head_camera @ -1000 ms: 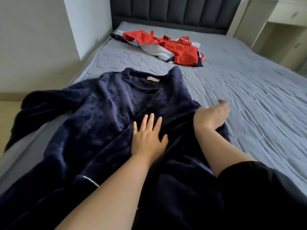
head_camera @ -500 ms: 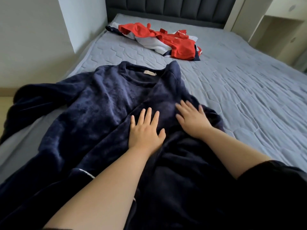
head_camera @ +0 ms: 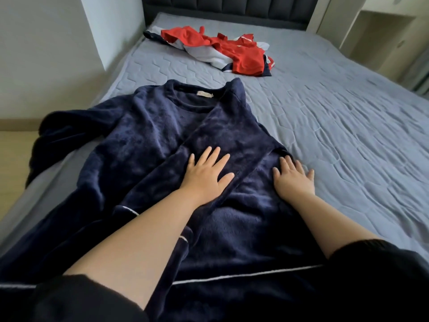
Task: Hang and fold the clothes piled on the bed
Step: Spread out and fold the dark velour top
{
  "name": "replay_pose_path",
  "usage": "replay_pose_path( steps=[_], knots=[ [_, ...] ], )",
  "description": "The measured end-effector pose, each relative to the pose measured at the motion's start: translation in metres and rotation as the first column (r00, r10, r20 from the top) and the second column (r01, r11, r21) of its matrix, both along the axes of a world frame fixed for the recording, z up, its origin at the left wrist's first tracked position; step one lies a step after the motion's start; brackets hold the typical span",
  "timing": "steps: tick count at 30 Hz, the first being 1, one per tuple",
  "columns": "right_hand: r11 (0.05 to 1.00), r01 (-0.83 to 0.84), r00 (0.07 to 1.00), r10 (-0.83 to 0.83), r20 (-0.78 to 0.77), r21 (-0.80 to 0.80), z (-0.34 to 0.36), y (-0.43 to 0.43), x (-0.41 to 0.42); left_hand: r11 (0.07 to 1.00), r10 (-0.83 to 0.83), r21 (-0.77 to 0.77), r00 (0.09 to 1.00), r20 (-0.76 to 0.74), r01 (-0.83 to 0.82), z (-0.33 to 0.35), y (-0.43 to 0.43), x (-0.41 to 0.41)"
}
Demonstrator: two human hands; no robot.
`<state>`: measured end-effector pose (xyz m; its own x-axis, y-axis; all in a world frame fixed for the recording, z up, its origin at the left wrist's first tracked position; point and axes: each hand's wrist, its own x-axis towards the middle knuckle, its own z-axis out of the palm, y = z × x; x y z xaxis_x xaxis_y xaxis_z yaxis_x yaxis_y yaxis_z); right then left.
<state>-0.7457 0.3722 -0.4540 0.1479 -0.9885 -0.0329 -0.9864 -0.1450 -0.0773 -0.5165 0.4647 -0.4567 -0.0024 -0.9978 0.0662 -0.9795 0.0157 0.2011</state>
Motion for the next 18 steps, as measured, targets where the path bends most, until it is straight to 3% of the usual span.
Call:
replay_pose_path(
  steps=[4, 8, 9, 12, 15, 17, 18],
  knots=[
    [0.998, -0.023, 1.000, 0.022, -0.015, -0.058, 0.009, 0.016, 0.019, 0.990, -0.060, 0.132, 0.998, 0.017, 0.058, -0.001, 0.034, -0.007],
    [0.927, -0.350, 0.937, 0.345, -0.061, -0.137, -0.001, 0.068, 0.017, 0.984, -0.095, 0.160, 0.989, 0.115, 0.076, 0.001, 0.072, -0.029],
    [0.934, -0.341, 0.939, 0.332, -0.090, -0.105, -0.005, 0.076, 0.011, 0.982, -0.109, 0.168, 0.986, 0.124, 0.088, 0.003, 0.079, -0.033],
    [0.994, -0.104, 0.993, 0.104, -0.049, -0.010, 0.003, 0.081, 0.002, 0.966, -0.179, 0.208, 0.976, 0.124, 0.151, 0.009, 0.104, -0.041],
    [1.000, -0.011, 0.997, 0.012, 0.081, -0.007, 0.019, 0.090, 0.028, 0.960, -0.178, 0.200, 0.978, -0.112, 0.198, 0.017, 0.125, -0.036],
    [0.990, -0.101, 0.980, 0.117, 0.159, -0.100, 0.027, 0.098, 0.055, 0.988, -0.109, 0.067, 0.927, -0.358, 0.142, 0.033, 0.132, -0.020],
    [0.974, -0.173, 0.964, 0.198, 0.180, -0.145, 0.029, 0.102, 0.068, 0.996, -0.092, -0.034, 0.933, -0.348, 0.086, 0.039, 0.132, -0.008]
  ],
)
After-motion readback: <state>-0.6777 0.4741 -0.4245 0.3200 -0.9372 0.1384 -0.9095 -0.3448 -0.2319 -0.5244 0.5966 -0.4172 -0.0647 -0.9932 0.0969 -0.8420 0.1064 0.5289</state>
